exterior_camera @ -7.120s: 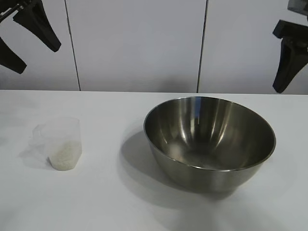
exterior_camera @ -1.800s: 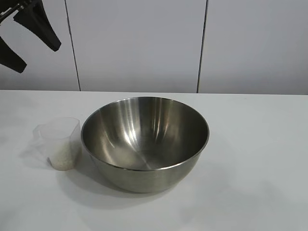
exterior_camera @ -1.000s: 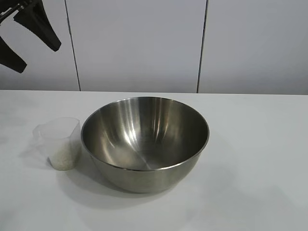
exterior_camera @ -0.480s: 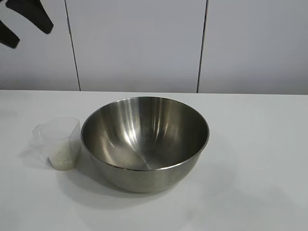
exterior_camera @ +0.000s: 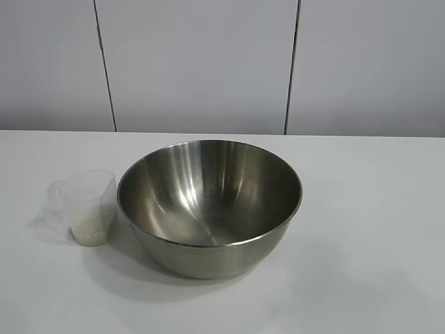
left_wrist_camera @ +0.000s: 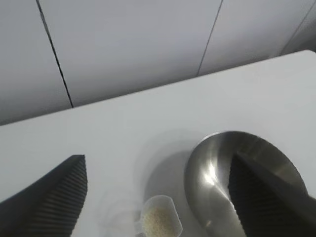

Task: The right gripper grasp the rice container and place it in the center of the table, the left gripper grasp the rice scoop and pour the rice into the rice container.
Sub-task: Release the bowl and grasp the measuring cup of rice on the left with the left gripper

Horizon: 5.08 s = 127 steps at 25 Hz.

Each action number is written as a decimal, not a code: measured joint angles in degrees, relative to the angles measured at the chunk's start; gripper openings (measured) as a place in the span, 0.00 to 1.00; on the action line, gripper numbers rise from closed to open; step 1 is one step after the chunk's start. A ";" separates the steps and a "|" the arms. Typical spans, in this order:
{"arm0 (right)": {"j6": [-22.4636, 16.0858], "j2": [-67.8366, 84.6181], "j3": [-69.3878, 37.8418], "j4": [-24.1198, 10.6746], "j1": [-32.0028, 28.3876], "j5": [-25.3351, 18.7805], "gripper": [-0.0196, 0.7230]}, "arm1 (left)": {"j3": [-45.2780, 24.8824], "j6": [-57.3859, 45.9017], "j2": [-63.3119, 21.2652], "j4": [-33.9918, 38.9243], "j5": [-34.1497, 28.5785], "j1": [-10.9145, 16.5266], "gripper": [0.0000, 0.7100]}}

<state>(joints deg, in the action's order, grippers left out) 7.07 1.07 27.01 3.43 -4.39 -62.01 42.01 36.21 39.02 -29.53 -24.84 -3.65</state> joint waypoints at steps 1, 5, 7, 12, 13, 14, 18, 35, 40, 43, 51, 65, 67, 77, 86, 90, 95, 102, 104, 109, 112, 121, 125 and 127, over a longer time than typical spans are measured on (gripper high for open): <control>0.00 0.00 0.00 0.00 0.00 0.00 0.69 | -2.54 1.02 -1.99 0.00 1.04 0.00 0.80; 0.00 0.00 0.00 0.00 0.00 0.00 0.69 | -9.68 4.37 -4.36 -0.65 1.82 0.00 0.80; 0.00 0.00 0.00 0.00 0.00 0.00 0.69 | -12.70 4.17 -3.98 -2.64 2.48 0.00 0.80; 0.00 0.00 0.00 0.00 0.00 0.00 0.69 | -18.18 4.95 0.89 -4.26 7.63 0.00 0.80; 0.00 0.00 0.00 0.00 0.00 0.00 0.69 | -18.34 5.78 2.35 -4.40 8.69 0.00 0.80; 0.00 0.00 0.00 0.00 0.00 0.00 0.69 | -18.48 6.53 3.63 -4.82 9.77 0.00 0.80; 0.00 0.00 0.00 0.00 0.00 -0.07 0.69 | -18.48 7.49 10.79 -7.73 13.97 0.00 0.80; 0.00 0.00 0.00 0.00 0.00 -0.07 0.69 | -18.48 4.57 31.04 -8.91 25.14 -0.17 0.72; 0.00 0.00 0.00 0.00 0.00 -0.07 0.69 | -18.48 4.14 31.04 -8.91 27.25 -0.17 0.72; 0.00 0.00 0.00 0.00 0.00 -0.07 0.69 | -18.48 3.48 31.04 -8.91 28.31 -0.17 0.72; 0.00 0.00 0.00 0.00 0.00 0.00 0.69 | -18.48 -1.83 31.04 -8.97 30.74 -0.22 0.72; 0.00 0.00 0.00 0.00 0.00 0.00 0.69 | -18.48 -5.31 31.04 -7.70 30.80 -0.22 0.72; 0.00 0.00 0.00 0.00 0.00 0.00 0.69 | -18.53 -8.52 31.04 -4.23 30.87 -0.22 0.72; 0.00 0.00 0.00 0.00 0.00 -0.06 0.69 | -18.85 -43.08 31.48 34.40 38.77 -0.09 0.72; 0.00 0.00 0.00 0.00 0.00 -0.01 0.69 | -26.86 -51.49 38.04 42.37 57.77 2.45 0.72; 0.00 0.00 0.00 0.00 0.00 -0.01 0.69 | -29.37 -51.84 44.57 43.26 69.39 2.45 0.72; 0.00 0.00 0.00 0.00 0.00 -0.01 0.69 | -30.76 -53.18 55.10 43.49 82.41 2.45 0.72; 0.00 0.00 0.00 0.00 0.00 -0.01 0.69 | -32.22 -49.78 67.28 44.28 89.94 2.45 0.72; 0.00 0.00 0.00 0.00 0.00 -0.01 0.69 | -32.22 -48.31 69.69 45.55 90.00 2.45 0.72; 0.00 0.00 0.00 0.00 0.00 -0.01 0.69 | -30.66 -44.83 71.86 48.77 90.18 2.45 0.72; 0.00 0.00 0.00 0.00 0.00 -0.01 0.69 | -30.35 -37.67 71.86 49.05 90.74 2.45 0.72; 0.00 0.00 0.00 0.00 0.00 -0.01 0.69 | -29.07 -30.09 73.04 47.94 90.87 2.45 0.72; 0.00 0.00 0.00 0.00 0.00 -0.01 0.69 | -26.50 -30.60 76.86 48.94 90.86 2.45 0.72; 0.00 0.00 0.00 0.00 0.00 -0.01 0.69 | -25.05 -30.96 77.85 49.06 90.86 2.45 0.72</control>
<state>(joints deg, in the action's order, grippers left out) 7.07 1.07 27.01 3.43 -4.39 -62.02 16.97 5.26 116.87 19.53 66.03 -1.21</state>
